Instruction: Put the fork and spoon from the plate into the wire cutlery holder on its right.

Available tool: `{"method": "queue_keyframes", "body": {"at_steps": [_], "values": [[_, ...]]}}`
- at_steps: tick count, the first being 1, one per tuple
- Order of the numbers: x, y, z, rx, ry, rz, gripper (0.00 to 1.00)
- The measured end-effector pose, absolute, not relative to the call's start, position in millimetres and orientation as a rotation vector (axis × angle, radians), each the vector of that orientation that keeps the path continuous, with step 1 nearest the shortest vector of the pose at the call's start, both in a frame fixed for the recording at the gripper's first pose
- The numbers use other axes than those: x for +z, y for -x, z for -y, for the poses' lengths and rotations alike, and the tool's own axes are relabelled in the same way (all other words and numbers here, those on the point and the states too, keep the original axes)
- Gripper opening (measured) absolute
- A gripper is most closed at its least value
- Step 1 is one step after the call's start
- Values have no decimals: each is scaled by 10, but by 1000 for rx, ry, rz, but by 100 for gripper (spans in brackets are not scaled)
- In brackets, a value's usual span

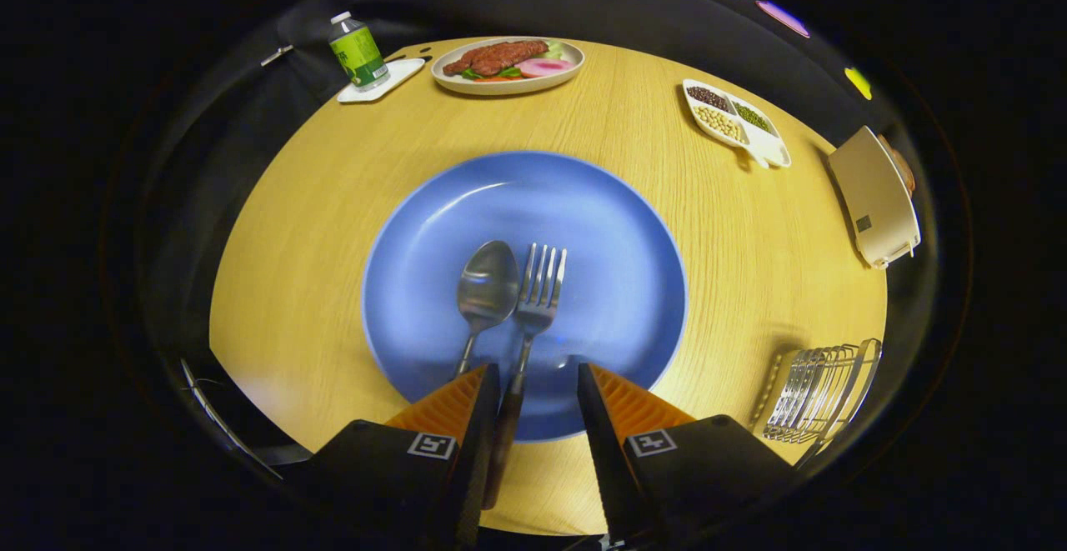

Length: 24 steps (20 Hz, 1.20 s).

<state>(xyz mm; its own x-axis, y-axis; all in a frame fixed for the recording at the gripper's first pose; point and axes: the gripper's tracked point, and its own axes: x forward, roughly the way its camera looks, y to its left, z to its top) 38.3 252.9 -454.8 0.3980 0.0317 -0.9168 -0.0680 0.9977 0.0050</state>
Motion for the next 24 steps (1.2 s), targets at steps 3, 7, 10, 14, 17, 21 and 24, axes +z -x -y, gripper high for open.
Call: {"method": "queue_keyframes", "body": {"at_steps": [3,7,10,14,17,21,24], "values": [[-4567,-394,-2492,32,39,-1164,34],[-4498,-415,-2457,11,-47,-1170,8],[-4270,-461,-2400,17,-108,-1129,8],[-3860,-412,-2262,58,-183,-1098,8],[-3529,-270,-1896,89,-132,-1087,8],[-3126,14,-1213,106,-52,-1110,8],[-2966,231,-699,115,-6,-1164,8]]}}
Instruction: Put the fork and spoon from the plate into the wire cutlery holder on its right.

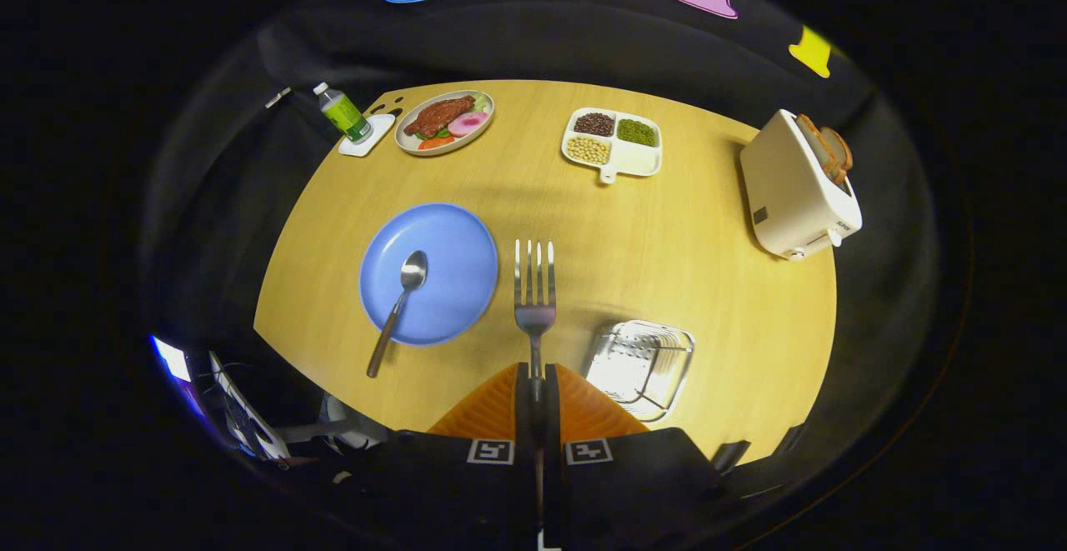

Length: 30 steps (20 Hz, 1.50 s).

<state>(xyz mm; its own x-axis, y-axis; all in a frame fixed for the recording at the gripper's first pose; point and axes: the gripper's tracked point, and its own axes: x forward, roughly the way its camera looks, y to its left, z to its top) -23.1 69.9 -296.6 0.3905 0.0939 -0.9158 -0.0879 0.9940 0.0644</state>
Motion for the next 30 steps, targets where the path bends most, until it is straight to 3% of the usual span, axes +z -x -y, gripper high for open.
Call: {"method": "queue_keyframes", "body": {"at_steps": [8,17,24,30], "values": [[-3215,843,70,164,119,-1525,8],[-3618,735,188,154,247,-1835,8],[-3668,678,176,174,325,-1923,11],[-3631,638,167,193,287,-1891,14]]}}
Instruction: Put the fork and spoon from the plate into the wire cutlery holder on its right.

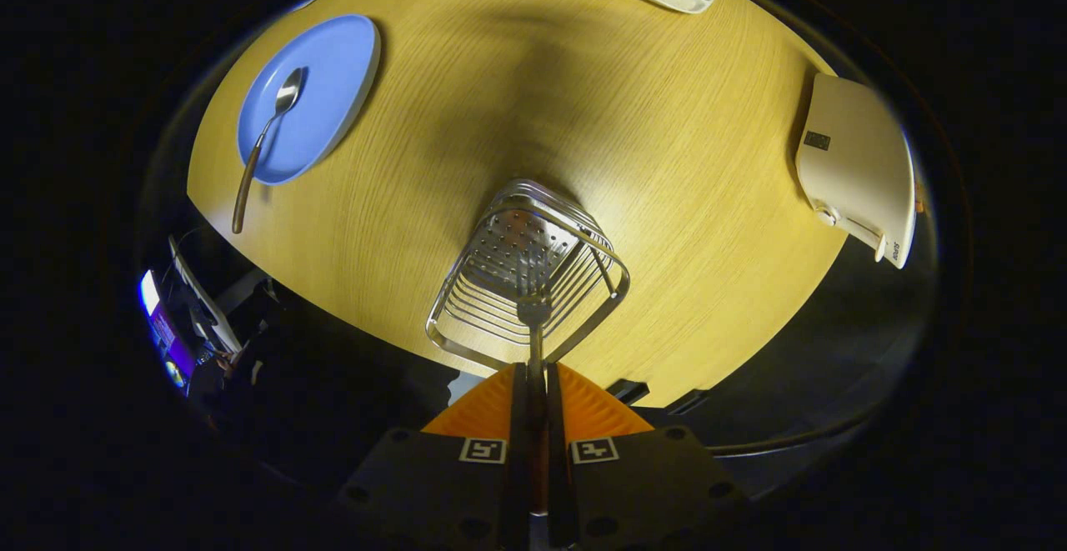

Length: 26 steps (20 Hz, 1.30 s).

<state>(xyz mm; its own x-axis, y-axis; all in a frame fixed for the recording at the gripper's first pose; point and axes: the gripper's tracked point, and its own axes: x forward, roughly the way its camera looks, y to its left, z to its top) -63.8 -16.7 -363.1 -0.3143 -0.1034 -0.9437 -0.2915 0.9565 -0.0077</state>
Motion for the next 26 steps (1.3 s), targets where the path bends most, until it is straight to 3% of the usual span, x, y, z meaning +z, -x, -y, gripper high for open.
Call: {"method": "queue_keyframes", "body": {"at_steps": [7,13,16,19,20,26], "values": [[-3417,446,60,213,157,-1693,21],[-3006,97,-249,174,-33,-1372,23],[-2885,35,-648,198,-105,-1271,32],[-2842,-10,-1135,224,-144,-1203,41],[-2870,8,-1308,238,-143,-1201,50],[-3227,-74,-2361,288,-218,-1228,53]]}}
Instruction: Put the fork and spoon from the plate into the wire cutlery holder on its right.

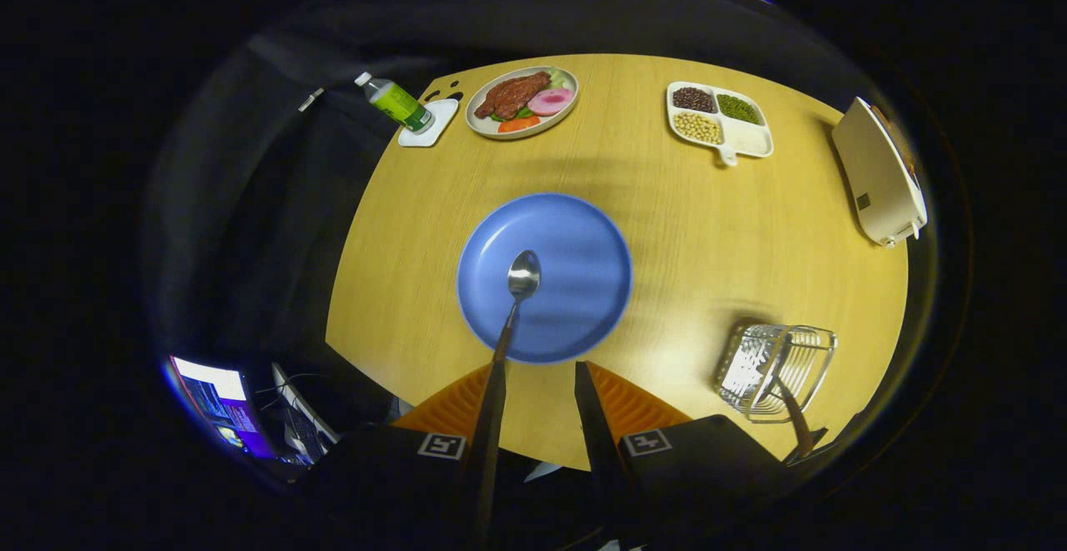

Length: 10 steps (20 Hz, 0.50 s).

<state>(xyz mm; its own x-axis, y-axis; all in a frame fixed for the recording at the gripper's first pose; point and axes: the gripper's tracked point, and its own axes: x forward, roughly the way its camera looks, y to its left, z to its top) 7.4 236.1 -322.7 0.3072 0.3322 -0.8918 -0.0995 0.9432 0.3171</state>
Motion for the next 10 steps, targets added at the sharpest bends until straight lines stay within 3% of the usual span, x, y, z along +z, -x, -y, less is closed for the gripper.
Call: {"method": "queue_keyframes", "body": {"at_steps": [10], "values": [[-4170,-339,-2908,178,-168,-1316,54]]}}
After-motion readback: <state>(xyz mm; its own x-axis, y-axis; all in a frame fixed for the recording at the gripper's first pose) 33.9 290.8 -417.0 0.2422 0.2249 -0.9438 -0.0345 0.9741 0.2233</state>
